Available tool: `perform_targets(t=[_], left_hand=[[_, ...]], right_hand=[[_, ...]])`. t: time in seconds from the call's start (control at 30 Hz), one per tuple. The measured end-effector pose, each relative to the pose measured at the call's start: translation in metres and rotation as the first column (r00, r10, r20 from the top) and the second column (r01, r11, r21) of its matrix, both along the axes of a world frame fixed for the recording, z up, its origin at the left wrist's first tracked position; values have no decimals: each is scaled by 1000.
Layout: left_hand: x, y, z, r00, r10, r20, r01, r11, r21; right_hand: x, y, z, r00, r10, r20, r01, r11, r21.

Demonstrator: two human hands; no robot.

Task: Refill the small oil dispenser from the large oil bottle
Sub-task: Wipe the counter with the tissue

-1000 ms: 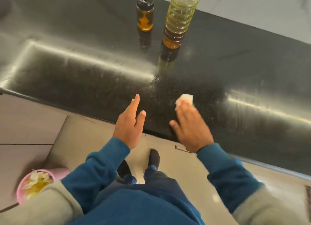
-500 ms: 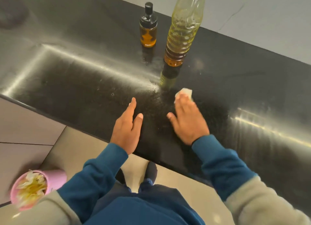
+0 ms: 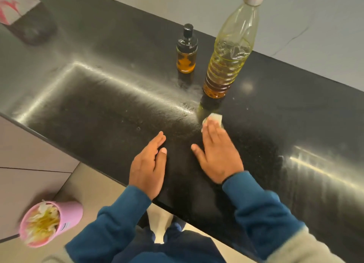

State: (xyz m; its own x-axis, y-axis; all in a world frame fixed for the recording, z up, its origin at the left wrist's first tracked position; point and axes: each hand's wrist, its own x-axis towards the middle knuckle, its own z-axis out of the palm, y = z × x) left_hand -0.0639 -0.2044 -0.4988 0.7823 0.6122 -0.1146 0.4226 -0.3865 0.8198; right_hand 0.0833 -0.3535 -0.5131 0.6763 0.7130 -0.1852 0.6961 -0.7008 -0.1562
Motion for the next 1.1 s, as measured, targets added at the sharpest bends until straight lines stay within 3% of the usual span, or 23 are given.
perform_targets(t=[0.1, 0.23, 0.33, 0.5, 0.6, 0.73, 0.83, 0.93, 1.1], left_hand=[[11, -3, 2, 1000, -4, 30, 5, 1000, -25], [24, 2, 4, 997, 47, 63, -47, 999, -3], [25, 9, 5, 993, 94, 69, -91, 995, -44], [22, 11, 2, 993, 105, 60, -99, 990, -100], [30, 2, 2, 992, 107, 71, -100, 990, -97], [45, -9, 5, 992, 74, 99, -75, 997, 9], [51, -6, 5, 994, 69, 79, -68, 998, -16], [55, -4, 5, 999, -35, 13, 35, 999, 2], [61, -11, 9, 987, -148, -63, 150, 989, 18]], right_hand=[[22, 49, -4, 997, -69, -18, 70, 997, 38], [-5, 105, -8, 989, 139, -50, -134, 987, 90], [-13, 85, -2, 961, 248, -125, -235, 966, 111], [41, 70, -6, 998, 54, -24, -54, 998, 25], [44, 109, -8, 997, 11, -75, -5, 996, 87], [23, 123, -11, 987, 147, -69, -139, 983, 118], [11, 85, -8, 968, 231, -101, -215, 965, 148], [12, 38, -6, 985, 162, -61, -156, 983, 94], [41, -14, -5, 992, -126, 18, 127, 991, -32]])
